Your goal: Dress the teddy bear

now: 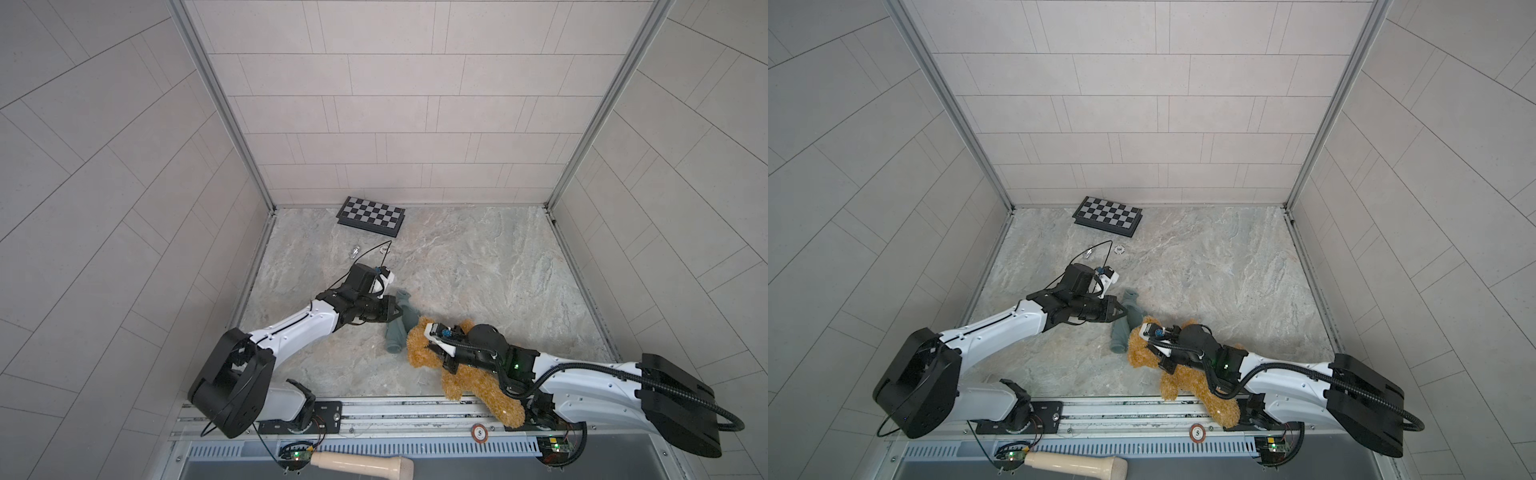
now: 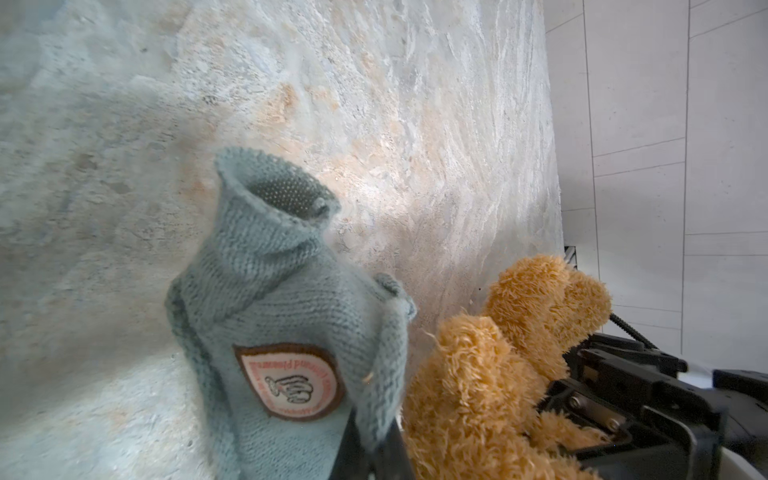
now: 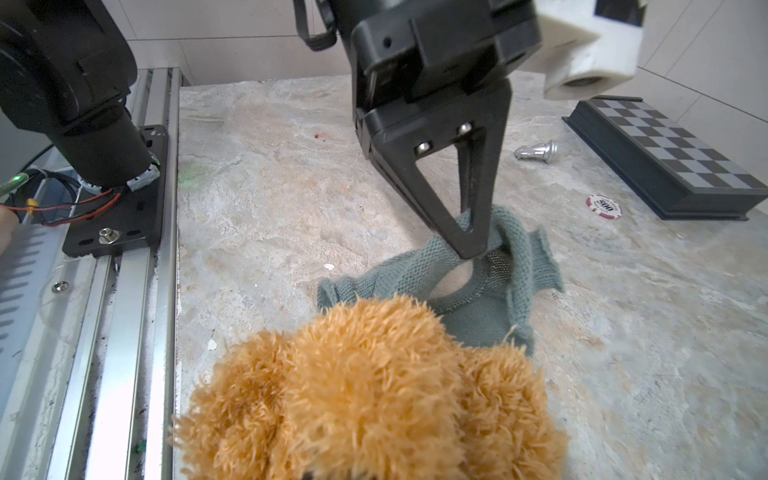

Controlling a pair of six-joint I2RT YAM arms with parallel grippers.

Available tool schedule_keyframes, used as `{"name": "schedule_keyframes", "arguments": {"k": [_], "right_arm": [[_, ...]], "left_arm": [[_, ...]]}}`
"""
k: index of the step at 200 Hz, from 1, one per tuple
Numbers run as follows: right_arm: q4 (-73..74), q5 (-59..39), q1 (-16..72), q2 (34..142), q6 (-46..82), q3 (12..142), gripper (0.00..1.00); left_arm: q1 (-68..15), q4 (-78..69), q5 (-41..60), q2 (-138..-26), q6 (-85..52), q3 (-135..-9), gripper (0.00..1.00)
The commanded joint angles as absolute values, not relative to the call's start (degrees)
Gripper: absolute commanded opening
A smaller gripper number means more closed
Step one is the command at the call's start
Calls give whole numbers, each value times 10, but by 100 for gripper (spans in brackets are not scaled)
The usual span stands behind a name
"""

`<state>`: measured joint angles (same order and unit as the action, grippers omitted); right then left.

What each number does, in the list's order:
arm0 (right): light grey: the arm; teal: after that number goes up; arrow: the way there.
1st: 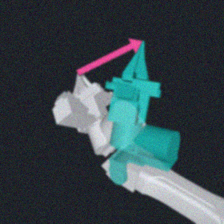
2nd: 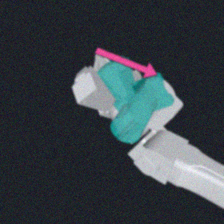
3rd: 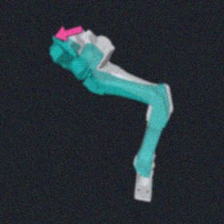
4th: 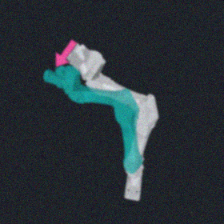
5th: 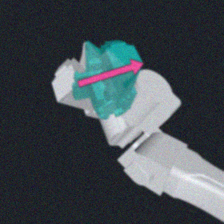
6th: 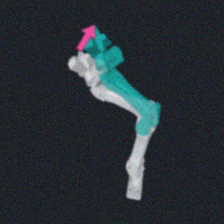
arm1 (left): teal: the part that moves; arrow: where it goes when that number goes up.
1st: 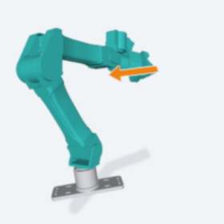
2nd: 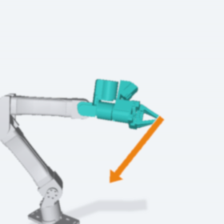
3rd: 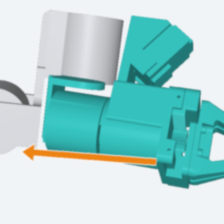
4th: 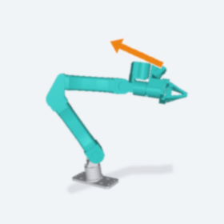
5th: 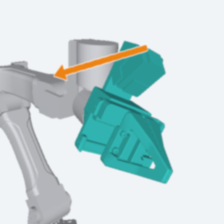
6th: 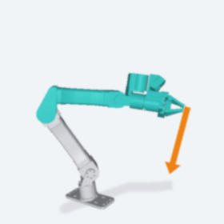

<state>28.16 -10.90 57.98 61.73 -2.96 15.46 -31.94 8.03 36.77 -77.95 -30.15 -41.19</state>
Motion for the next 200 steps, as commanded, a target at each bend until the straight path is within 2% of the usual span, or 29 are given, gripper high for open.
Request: {"name": "schedule_keyframes", "arguments": {"k": [1,38,85,136,200], "right_arm": [[307,-127,581,641,-69,169,0],[331,-79,581,655,-82,173,0],[392,-23,582,714,-88,170,0],[462,34,583,696,-72,137,0],[584,93,601,781,-72,131,0]], "left_arm": [[-334,96,412,-765,-264,-431,0],[-347,144,416,-744,-236,-423,0],[-382,124,449,-743,-260,-427,0],[-384,160,418,-748,-260,-436,0],[-416,24,433,-804,-392,-440,0]]}}
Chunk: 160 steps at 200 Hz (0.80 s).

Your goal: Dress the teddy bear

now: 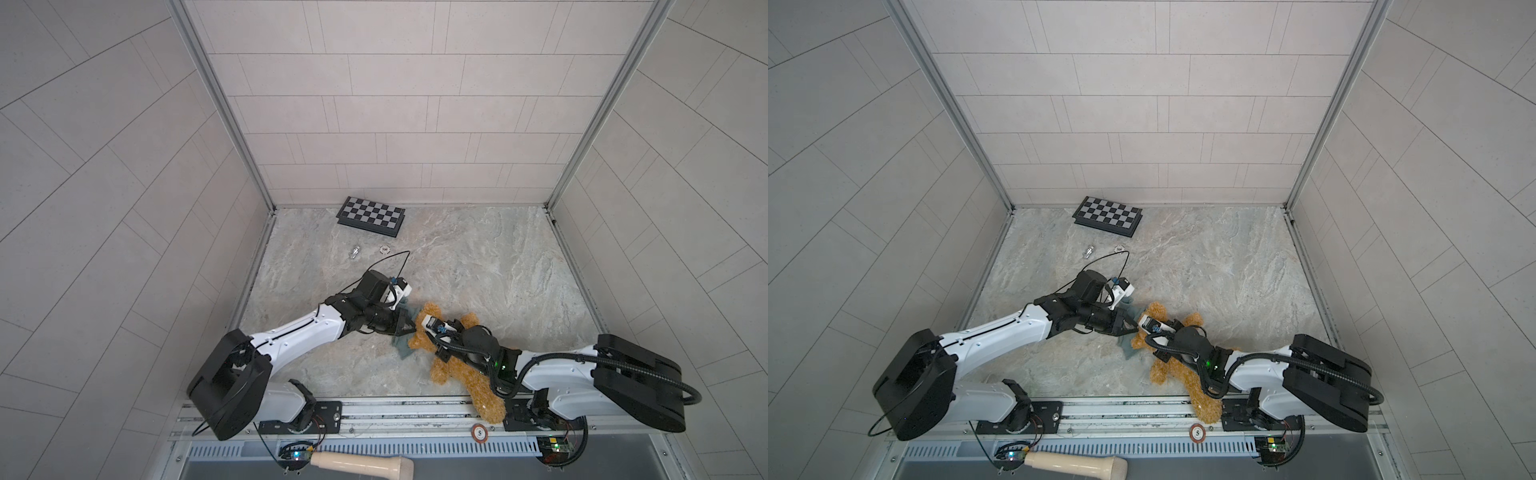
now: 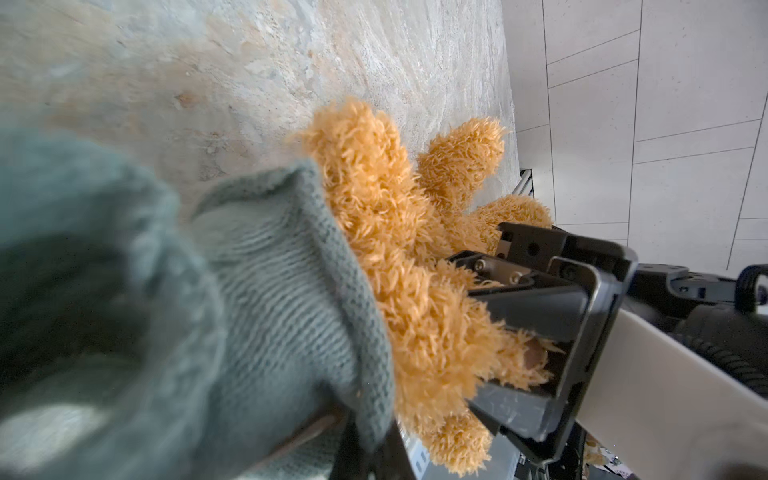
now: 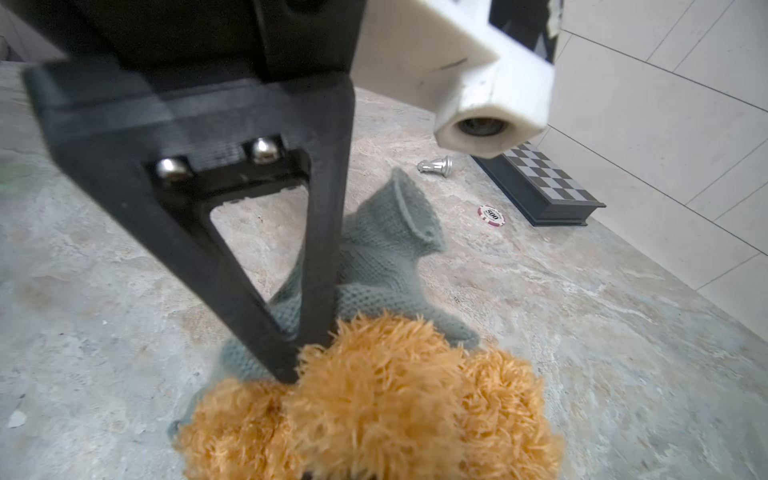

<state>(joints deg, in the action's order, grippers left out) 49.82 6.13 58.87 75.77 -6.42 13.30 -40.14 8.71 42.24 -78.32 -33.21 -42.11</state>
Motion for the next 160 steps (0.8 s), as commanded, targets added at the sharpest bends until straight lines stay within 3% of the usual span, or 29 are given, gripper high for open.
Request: {"name": "schedule_keyframes", "arguments": {"k": [1,55,90,128,160], "right_arm": [[585,94,602,782,-72,131,0],[633,92,625,819,-87,135,0],[610,57,636,793,-91,128,0],[549,49,646,716,-116,117,0],[434,81,649,606,-132,110,0]], "left_arm": [[-416,24,433,-804,-392,-440,0],[-425,-44,428,-809,-474,-445,0],[-406,-4,426,-824,-443,-487,0],[-368,97,508,-830,-352,-523,0],[-313,291,476,-801,-217,-549,0]]}}
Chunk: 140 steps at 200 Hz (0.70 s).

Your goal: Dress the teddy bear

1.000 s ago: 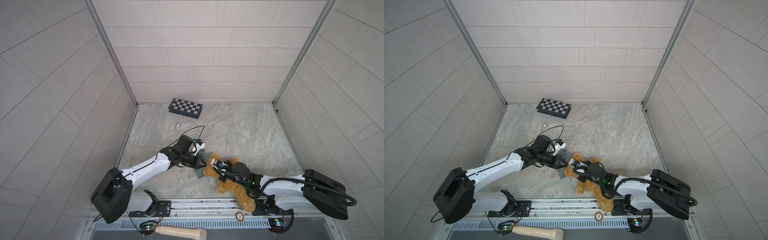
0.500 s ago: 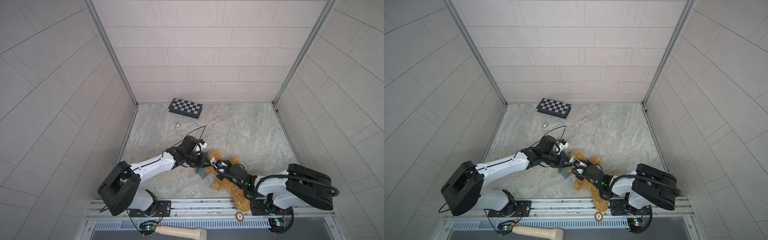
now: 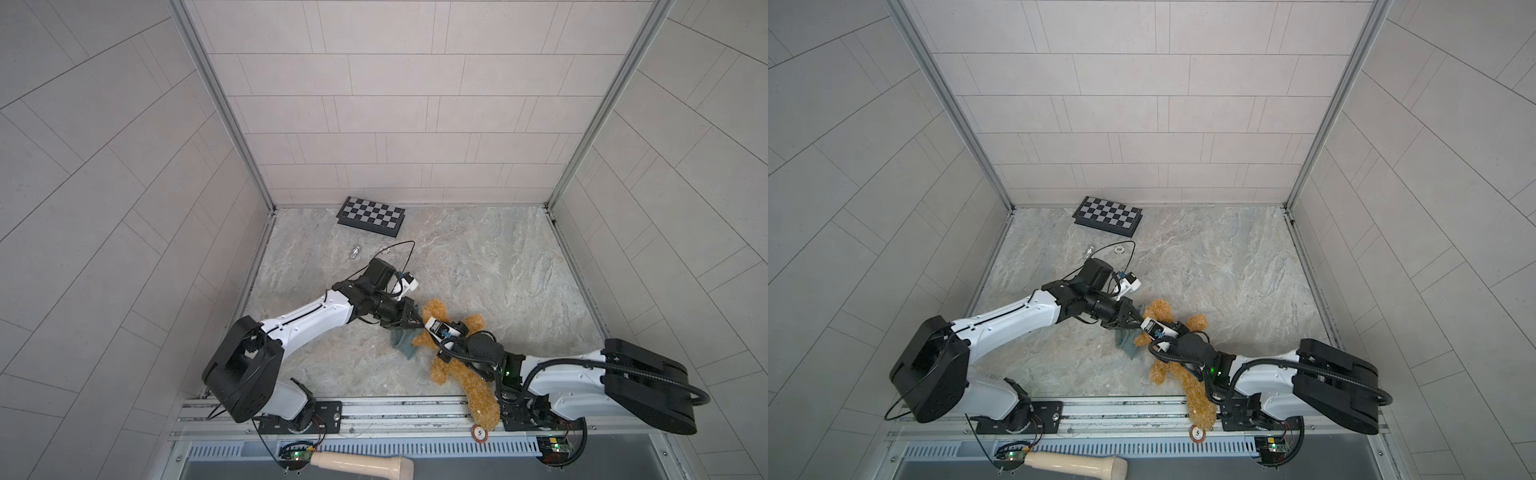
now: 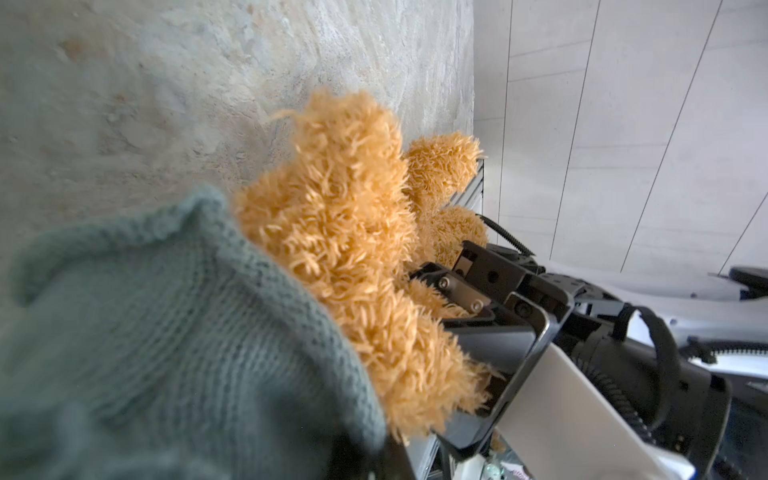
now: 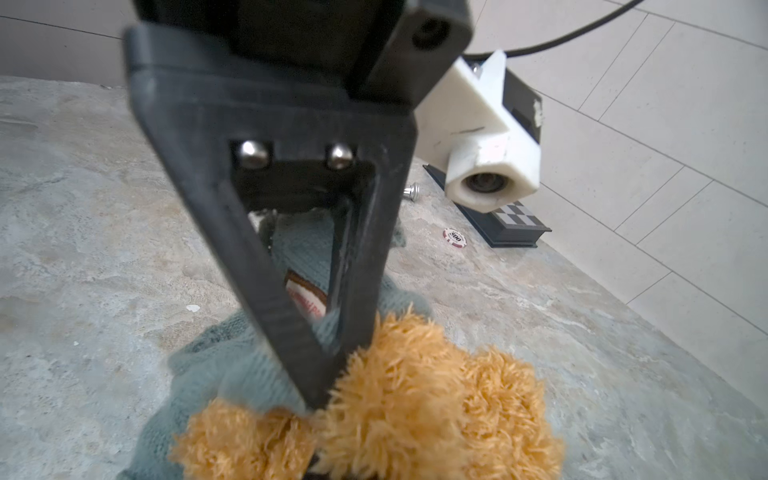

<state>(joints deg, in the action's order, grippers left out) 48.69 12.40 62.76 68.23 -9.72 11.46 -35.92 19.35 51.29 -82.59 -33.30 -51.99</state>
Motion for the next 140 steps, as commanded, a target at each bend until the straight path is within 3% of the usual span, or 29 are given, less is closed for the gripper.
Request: {"name": "schedule_keyframes", "arguments": {"k": [1,47,140], "right_arm": [[431,82,649,602,-133,109,0],[327,117,649,517,-145,104,0],[475,118,669,691,-152,139,0]], "left_arm": [[-312,294,475,-800,-215,-550,0],[-298,343,444,-799,-168,-568,0],[-353,274,457,-815,-210,-568,0]]}}
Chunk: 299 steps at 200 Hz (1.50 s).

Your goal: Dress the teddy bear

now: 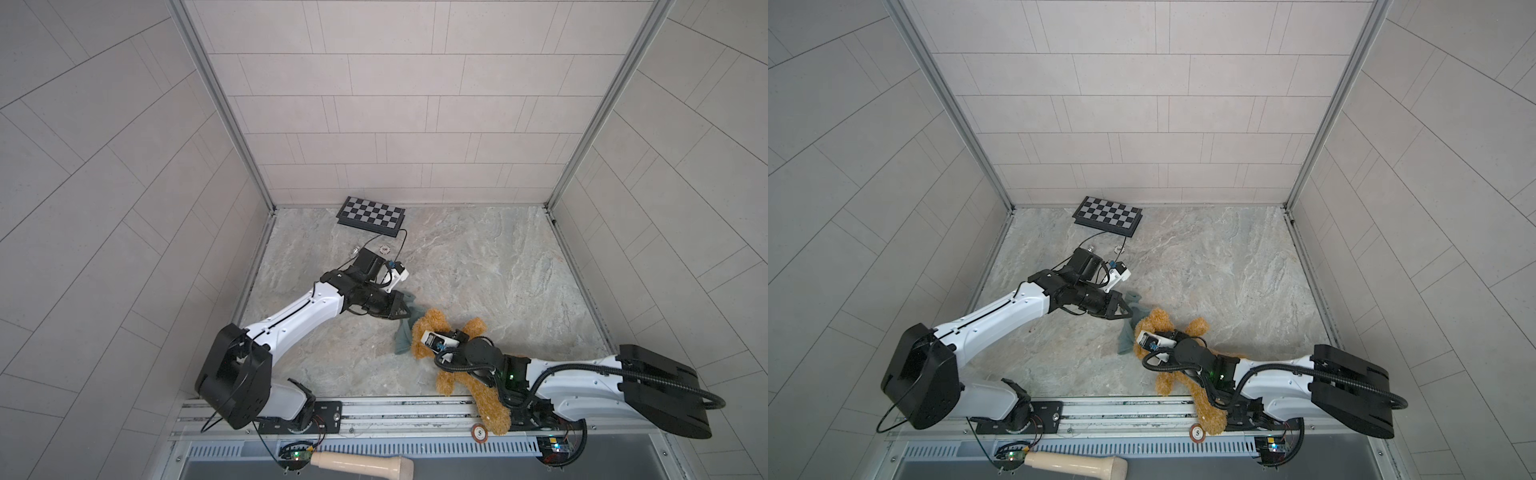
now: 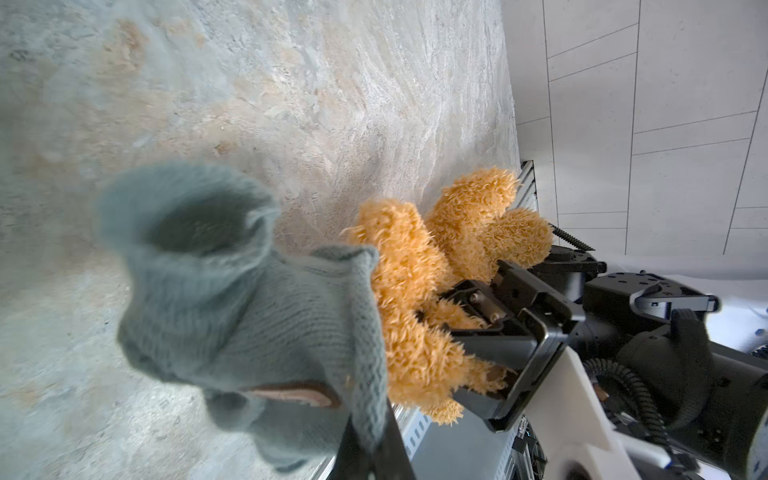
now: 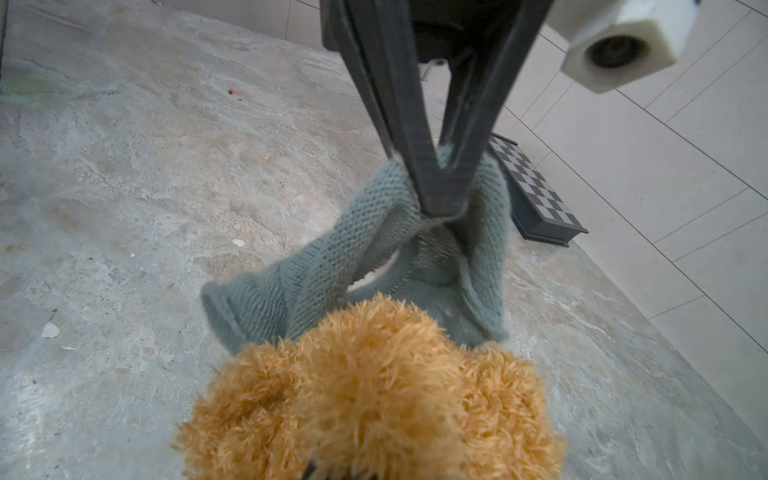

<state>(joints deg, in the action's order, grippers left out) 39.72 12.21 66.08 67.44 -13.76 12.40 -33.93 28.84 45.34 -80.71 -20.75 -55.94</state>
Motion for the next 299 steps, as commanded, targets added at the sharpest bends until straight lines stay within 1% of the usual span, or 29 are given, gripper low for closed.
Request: {"name": "schedule_keyframes", "arguments": {"k": [1,22,53,99,154,189,219,250,274,299], "right_arm": [[477,118,670,692,-152,139,0],[498,112,677,709,-153,146,0],[518,114,680,709,-153,136,0],[549,112,680,712,-150,129,0],[596,139,680,731,-149,107,0],[584,140,680,701,-156,107,0],[562,149,680,681,-156,106,0],[604,150,680,684,-161,93,0],[610,160,681,670,-160,92,0],[603,171,681,631,-160,85,0]], "left_arm": [[-354,273,457,-816,-210,-569,0],[-370,291,474,-830,-191,-587,0],[-377,366,460,-831,-144,-606,0],[-406,357,461,-845,-154,-609,0],[-427,361,525,-833,-156,-586,0],[-435,369,520,-839,-164,-580,0],[-437,323,522,-830,-209,-557,0],[-444,305,512,-834,-227,-539,0],[-445,327,512,-825,-222,-543,0],[-445,359,507,-810,-214,-541,0]]}}
